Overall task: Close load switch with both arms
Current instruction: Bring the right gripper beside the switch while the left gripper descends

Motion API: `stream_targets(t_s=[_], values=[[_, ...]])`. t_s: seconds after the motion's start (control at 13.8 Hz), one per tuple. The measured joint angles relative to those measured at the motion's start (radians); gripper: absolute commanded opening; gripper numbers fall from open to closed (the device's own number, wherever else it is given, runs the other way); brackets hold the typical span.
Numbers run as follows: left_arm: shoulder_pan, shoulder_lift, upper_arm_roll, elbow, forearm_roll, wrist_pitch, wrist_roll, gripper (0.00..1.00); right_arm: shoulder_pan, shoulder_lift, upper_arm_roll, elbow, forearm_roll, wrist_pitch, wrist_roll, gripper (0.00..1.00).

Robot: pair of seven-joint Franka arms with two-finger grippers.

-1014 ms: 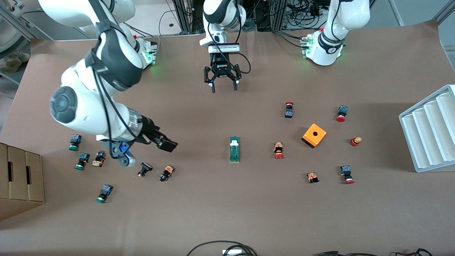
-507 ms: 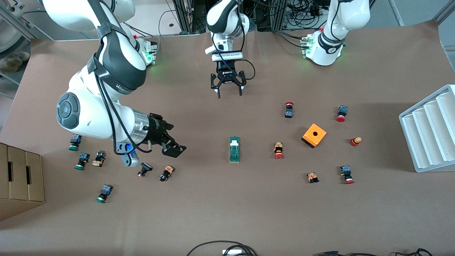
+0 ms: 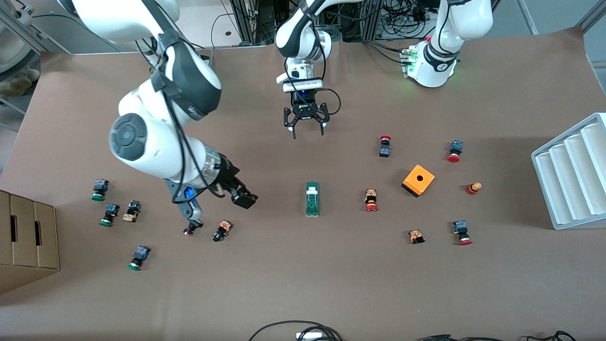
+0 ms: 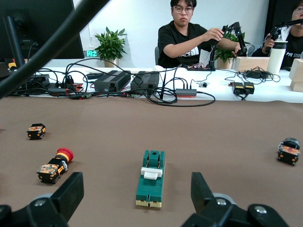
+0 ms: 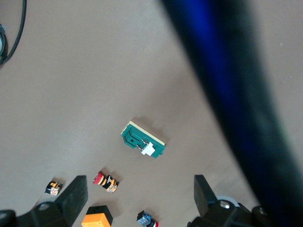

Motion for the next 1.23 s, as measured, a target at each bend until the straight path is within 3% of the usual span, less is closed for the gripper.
stream_targets(t_s=[0.43, 0.72, 1.23], values=[[0.0, 0.03, 0.012, -0.022, 0.074, -0.005, -0.074, 1.0, 0.004, 0.024, -0.083, 0.0, 0.195, 0.002, 0.059, 1.0], [-0.007, 0.031, 0.036, -0.046, 0.098, -0.004, -0.193, 1.0, 0.107, 0.055, -0.173, 0.0, 0.198, 0.032, 0.079, 1.0], [-0.03, 0.087, 0.054, -0.039, 0.098, -0.004, -0.24, 1.0, 0.166, 0.1, -0.186, 0.023, 0.183, 0.113, 0.186, 1.0]])
